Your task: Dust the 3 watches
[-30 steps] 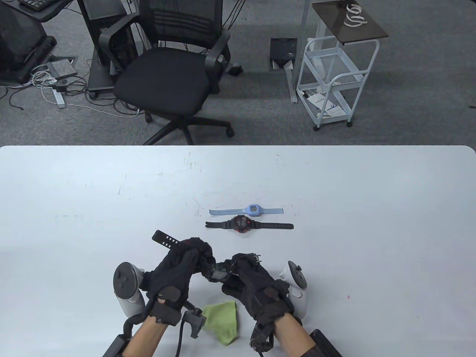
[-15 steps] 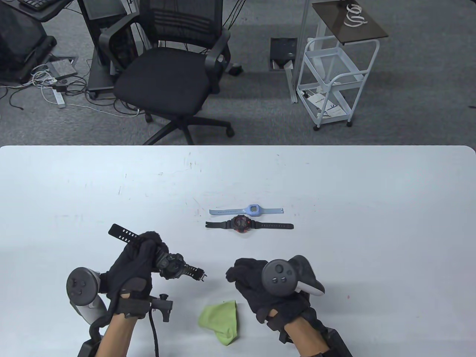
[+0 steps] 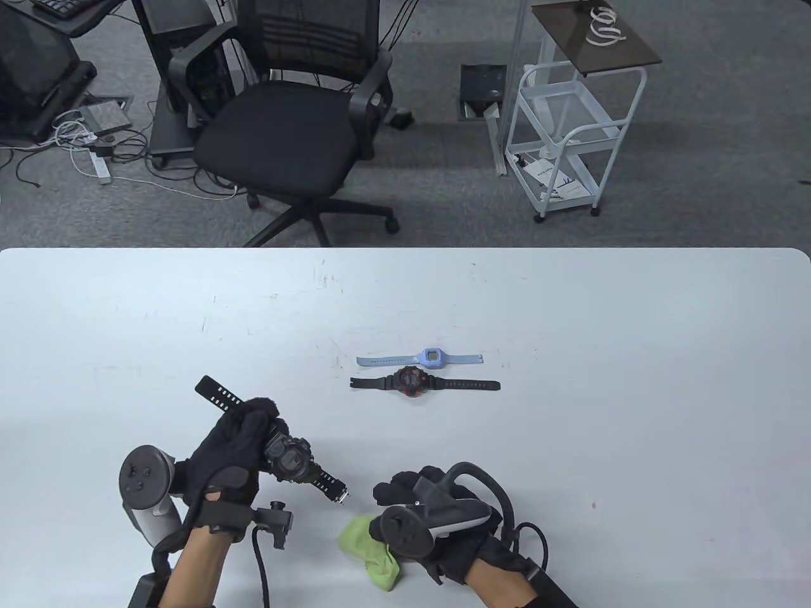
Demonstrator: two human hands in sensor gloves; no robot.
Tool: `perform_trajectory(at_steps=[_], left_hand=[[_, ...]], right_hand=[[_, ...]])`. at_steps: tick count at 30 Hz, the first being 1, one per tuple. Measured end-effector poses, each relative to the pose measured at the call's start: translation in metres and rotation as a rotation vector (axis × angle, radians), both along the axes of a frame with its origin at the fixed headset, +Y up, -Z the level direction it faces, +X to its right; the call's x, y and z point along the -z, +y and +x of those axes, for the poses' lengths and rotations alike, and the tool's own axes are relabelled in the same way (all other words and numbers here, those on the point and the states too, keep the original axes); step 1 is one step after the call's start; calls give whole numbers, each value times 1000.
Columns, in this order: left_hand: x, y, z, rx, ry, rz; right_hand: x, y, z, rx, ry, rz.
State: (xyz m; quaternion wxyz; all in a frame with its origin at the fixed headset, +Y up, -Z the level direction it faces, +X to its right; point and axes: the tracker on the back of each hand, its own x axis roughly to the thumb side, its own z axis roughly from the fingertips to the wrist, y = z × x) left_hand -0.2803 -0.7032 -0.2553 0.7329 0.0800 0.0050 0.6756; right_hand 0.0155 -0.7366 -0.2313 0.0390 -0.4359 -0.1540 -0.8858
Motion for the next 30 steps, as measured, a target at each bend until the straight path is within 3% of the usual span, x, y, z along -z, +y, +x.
perform_trajectory(at_steps=[1,4,7,9,11,14,17,19,24,30], left_hand=[[0,0,0,-1,-2,-2],[1,-2,-1,-10,-5,-18],[1,-3,-1,6,-7,-47],[1,-3,2,41,-24,-58],[1,-3,5,50,-28,-56],[0,-5,14,64,-70,-67],[-1,-8,23,69,-102,-80],[-1,-11,29,74,-113,-82],[-4,-13,43,108,-125,-60],[-8,-15,53,133,-111,-39]], right_hand=[[2,1,2,30,-6,-12],[14,5,20,333,-114,-208],[29,-1,47,756,-341,-557],[35,-10,63,945,-491,-728],[36,-17,77,1061,-657,-803],[35,-23,91,1052,-841,-848],[34,-21,89,1020,-828,-818],[35,-19,80,1042,-720,-832],[24,-12,55,1006,-614,-823],[17,-16,33,1043,-480,-973]])
